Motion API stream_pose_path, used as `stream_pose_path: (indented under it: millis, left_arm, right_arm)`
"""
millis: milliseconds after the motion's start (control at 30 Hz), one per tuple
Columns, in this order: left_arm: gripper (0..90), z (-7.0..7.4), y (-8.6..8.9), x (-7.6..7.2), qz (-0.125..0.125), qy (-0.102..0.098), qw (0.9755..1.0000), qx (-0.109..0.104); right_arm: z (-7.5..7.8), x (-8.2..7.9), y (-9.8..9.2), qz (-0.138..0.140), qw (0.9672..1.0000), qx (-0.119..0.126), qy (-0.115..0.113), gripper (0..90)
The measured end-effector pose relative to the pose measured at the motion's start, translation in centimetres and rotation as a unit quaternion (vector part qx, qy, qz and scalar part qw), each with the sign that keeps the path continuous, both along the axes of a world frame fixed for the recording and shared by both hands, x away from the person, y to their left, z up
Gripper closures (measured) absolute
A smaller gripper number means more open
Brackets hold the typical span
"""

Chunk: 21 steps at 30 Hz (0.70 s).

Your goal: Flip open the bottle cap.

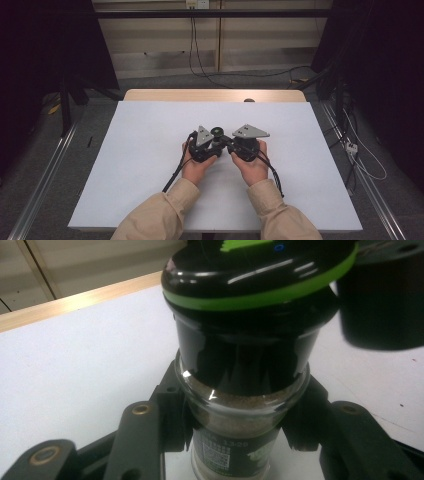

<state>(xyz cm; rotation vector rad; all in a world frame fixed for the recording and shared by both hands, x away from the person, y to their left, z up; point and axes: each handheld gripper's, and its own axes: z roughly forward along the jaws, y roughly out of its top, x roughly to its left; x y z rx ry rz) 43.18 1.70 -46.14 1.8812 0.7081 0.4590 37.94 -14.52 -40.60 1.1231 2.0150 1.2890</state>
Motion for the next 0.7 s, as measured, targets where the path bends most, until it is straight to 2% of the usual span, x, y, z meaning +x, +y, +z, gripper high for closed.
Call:
stream_pose_path:
  millis: [167,700]
  left_arm:
    - [53.3,0.0,0.0,0.0,0.001,0.000,1.0000,0.000]
    - [53.3,0.0,0.0,0.1,0.001,0.001,1.0000,-0.003]
  right_arm:
    - [0.3,0.1,0.1,-0.002,0.9999,0.014,-0.004,90.0]
    - [1.1,0.4,0.4,0.002,0.9998,0.015,-0.013,90.0]
